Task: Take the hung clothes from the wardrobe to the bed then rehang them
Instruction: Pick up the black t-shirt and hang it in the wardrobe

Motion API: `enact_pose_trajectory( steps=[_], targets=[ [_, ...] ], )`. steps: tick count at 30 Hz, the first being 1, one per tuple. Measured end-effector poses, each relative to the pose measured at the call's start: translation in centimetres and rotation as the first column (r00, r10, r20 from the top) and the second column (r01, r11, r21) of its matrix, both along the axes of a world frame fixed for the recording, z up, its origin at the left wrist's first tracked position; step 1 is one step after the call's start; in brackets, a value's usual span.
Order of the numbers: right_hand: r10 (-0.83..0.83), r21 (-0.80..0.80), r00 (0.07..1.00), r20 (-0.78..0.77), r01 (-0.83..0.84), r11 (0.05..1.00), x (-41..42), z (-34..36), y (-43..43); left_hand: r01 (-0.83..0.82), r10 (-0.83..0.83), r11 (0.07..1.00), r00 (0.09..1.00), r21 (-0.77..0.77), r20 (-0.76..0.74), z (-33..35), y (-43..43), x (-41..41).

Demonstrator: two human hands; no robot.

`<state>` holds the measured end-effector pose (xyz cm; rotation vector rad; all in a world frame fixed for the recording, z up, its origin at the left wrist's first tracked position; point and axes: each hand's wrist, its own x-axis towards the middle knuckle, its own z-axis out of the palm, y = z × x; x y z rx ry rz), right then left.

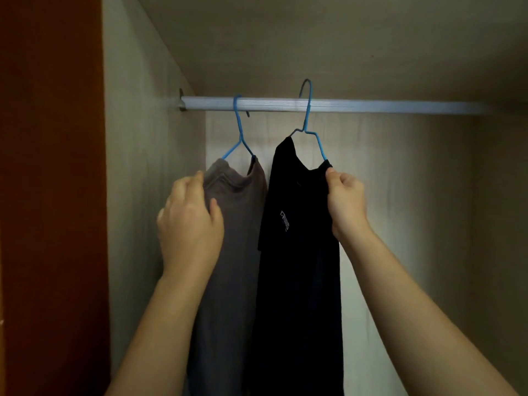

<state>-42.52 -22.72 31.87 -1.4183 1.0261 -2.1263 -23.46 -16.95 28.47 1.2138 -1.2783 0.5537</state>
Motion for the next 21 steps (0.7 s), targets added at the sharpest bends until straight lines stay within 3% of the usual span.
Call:
enact_pose_trajectory(
  steps=[9,14,21],
  targets=[
    [-0.029,0.086,0.996,-0.090,0.037,0.996,2.1,2.5,-3.1,0.289,-0.292,0.952,0.956,-0.097,-0.022,-0.6,0.0,-0.2],
    [-0.015,0.064,0.994,-0.107,0.022,0.998,1.8,0.4,-2.7,0.329,-0.332,0.940,0.943,-0.086,-0.021,-1.0,0.4,-0.7],
    [-0.219,-0.080,0.908,-0.357,0.204,0.976,-0.3,-3.6,-0.5,0.297,-0.297,0.955,0.955,-0.006,0.022,-2.1,1.1,-2.0]
  ],
)
